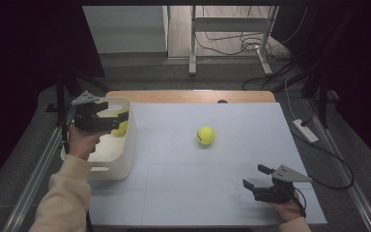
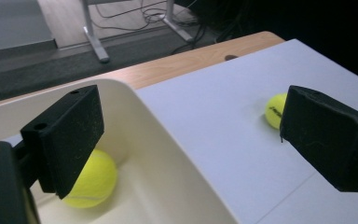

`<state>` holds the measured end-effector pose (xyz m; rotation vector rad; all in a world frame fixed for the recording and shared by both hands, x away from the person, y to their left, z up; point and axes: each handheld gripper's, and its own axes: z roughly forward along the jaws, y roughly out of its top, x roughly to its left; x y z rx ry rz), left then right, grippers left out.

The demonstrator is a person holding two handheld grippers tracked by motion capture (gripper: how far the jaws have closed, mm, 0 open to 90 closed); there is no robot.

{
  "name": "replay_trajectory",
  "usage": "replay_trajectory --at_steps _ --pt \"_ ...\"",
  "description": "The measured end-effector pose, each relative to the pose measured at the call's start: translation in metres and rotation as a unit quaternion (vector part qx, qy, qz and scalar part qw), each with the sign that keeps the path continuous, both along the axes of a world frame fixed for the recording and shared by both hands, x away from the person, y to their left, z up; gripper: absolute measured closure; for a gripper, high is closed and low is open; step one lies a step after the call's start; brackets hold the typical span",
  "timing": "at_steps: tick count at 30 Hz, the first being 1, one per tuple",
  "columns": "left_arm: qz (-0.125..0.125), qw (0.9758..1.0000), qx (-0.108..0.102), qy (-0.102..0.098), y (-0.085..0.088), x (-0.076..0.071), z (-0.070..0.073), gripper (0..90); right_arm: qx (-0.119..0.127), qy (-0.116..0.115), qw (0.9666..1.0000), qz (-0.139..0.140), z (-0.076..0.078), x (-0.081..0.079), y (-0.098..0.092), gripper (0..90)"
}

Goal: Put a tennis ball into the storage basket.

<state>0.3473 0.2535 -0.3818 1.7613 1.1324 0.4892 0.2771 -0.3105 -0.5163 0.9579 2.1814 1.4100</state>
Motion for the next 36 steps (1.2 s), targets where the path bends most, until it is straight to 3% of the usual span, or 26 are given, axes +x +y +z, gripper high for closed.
replay_trajectory --at_steps 18,20,36 --pt "-0.049 0.9984 -0.002 -0.028 -0.034 -0.017 0.007 7.1 0.004 -0.004 1.0000 0.006 0.001 0.001 0.005 14.3" --pt "-0.054 0.9981 -0.008 -0.027 -0.037 -0.017 0.007 7.0 0.004 -0.003 1.0000 0.006 0.001 0.001 0.005 14.3" --pt "-0.075 0.9969 0.004 -0.024 -0.056 -0.016 0.004 7.2 0.003 -0.004 0.9999 0.010 0.002 -0.001 0.005 14.3"
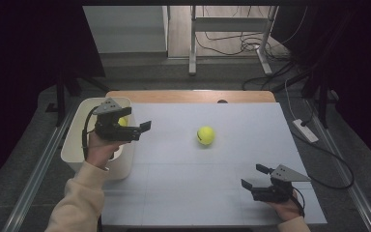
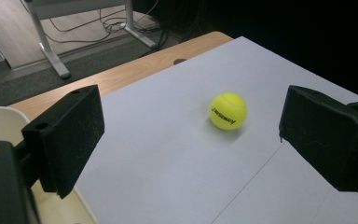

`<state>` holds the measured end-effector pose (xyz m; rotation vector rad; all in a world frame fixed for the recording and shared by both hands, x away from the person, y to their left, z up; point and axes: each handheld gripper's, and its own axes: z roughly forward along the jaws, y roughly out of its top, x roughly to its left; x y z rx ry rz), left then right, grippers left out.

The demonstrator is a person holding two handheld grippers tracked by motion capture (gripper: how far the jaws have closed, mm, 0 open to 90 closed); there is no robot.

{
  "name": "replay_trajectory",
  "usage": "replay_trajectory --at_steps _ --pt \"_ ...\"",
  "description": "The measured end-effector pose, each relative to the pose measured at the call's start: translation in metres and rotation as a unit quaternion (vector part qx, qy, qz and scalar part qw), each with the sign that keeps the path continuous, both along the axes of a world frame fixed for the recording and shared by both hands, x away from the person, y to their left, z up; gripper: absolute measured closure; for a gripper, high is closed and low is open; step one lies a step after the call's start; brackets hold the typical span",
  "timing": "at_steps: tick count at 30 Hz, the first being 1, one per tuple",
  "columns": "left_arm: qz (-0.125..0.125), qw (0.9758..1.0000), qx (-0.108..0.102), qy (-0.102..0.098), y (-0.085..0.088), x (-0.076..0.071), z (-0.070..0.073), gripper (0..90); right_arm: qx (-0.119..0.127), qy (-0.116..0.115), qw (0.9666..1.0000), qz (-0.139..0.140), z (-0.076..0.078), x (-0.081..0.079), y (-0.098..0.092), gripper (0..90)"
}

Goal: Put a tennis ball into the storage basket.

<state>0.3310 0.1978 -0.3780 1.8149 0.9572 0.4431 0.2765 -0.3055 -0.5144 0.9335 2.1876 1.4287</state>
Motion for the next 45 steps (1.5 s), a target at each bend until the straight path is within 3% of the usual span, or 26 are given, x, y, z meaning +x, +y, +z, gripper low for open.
replay_trajectory --at_steps 28,45 --pt "-0.035 0.9990 0.027 0.002 -0.043 0.007 -0.003 7.3 -0.001 -0.002 1.0000 0.007 0.000 0.002 0.004 14.3" --pt "-0.035 0.9985 0.040 0.009 -0.060 0.014 -0.008 7.5 0.000 -0.003 0.9999 0.016 0.000 0.006 0.008 14.3"
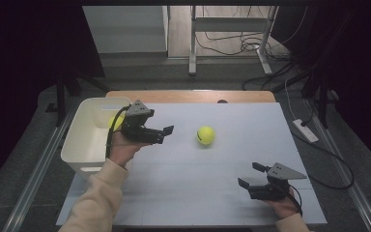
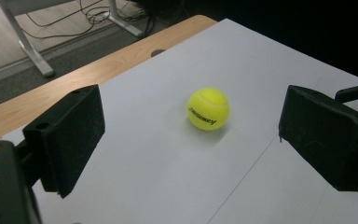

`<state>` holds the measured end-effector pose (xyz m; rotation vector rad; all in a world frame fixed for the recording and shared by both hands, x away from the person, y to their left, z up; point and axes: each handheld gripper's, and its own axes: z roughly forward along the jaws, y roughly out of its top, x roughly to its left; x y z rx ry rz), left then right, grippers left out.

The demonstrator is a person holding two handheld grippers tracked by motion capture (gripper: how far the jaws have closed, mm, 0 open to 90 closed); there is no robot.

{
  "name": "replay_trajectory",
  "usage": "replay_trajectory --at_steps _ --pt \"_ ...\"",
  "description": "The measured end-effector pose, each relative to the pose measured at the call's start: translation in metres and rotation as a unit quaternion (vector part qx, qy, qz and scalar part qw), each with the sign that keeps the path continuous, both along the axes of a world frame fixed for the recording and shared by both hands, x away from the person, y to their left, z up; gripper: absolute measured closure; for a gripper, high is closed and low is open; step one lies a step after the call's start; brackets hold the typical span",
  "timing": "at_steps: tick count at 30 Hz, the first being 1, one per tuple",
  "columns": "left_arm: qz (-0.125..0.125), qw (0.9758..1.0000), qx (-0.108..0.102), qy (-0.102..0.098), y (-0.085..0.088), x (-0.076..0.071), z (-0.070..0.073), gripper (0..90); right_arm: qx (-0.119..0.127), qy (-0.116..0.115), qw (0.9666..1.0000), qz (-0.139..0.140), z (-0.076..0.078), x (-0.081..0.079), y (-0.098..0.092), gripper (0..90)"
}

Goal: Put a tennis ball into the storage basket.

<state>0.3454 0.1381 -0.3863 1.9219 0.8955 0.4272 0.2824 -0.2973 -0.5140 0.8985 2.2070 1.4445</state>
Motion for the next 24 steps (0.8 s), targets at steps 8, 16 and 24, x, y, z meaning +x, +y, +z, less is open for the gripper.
replay_trajectory --at_steps 8,16,24 --pt "-0.006 1.0000 0.006 0.004 -0.012 0.005 -0.003 7.5 0.003 0.002 1.0000 0.002 0.000 0.000 0.002 14.3" --pt "-0.012 0.9997 0.014 0.013 -0.025 0.014 -0.007 7.5 0.006 0.005 1.0000 0.005 0.001 -0.001 0.004 14.3" --pt "-0.015 0.9996 0.022 0.013 -0.033 0.021 -0.011 7.5 0.007 0.004 1.0000 0.006 0.001 -0.002 0.006 14.3"
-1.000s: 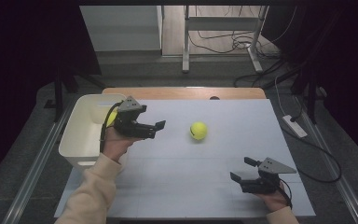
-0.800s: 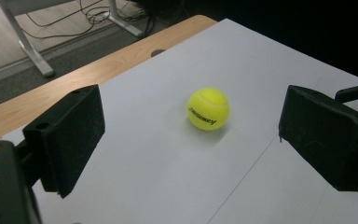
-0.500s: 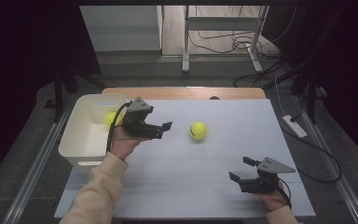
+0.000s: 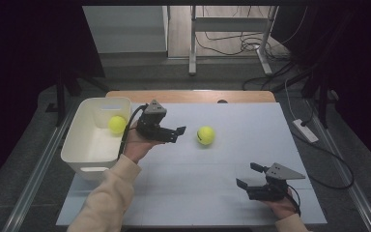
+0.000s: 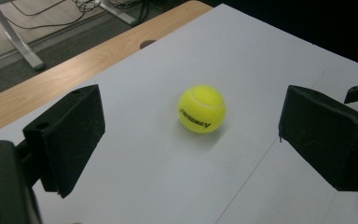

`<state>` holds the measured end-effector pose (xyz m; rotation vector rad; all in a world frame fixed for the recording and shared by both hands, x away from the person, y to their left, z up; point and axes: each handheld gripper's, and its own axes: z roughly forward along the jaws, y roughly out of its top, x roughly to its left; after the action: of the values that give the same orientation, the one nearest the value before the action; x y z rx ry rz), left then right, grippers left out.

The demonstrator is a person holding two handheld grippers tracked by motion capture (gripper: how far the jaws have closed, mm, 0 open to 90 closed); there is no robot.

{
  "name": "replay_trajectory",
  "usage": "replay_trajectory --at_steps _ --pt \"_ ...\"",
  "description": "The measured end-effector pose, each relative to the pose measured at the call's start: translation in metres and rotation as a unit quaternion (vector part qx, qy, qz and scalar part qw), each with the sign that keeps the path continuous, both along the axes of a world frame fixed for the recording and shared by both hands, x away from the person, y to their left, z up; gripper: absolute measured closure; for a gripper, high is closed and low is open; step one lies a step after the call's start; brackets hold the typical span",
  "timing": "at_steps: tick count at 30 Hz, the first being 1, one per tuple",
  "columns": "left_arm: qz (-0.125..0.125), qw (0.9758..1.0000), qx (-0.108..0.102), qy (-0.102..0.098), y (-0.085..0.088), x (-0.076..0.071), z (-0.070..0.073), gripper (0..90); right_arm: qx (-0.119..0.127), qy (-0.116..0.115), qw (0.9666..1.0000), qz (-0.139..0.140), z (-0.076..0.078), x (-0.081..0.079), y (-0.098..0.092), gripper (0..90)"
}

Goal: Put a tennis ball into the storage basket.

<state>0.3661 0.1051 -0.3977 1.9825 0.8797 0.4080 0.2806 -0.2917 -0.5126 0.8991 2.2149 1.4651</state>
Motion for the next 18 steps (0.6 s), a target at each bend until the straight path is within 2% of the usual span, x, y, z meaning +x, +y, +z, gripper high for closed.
replay_trajectory --at_steps 5,10,18 --pt "-0.003 1.0000 -0.006 0.007 -0.005 0.007 -0.006 7.3 0.000 0.001 1.0000 0.001 0.000 0.000 0.001 14.3" --pt "-0.003 0.9999 -0.003 0.009 -0.008 0.012 -0.010 7.4 0.009 0.002 1.0000 0.000 0.000 0.003 0.000 14.3" --pt "-0.008 0.9999 0.002 0.014 -0.015 0.017 -0.013 7.2 0.008 0.000 1.0000 0.003 0.001 0.002 0.002 14.3"
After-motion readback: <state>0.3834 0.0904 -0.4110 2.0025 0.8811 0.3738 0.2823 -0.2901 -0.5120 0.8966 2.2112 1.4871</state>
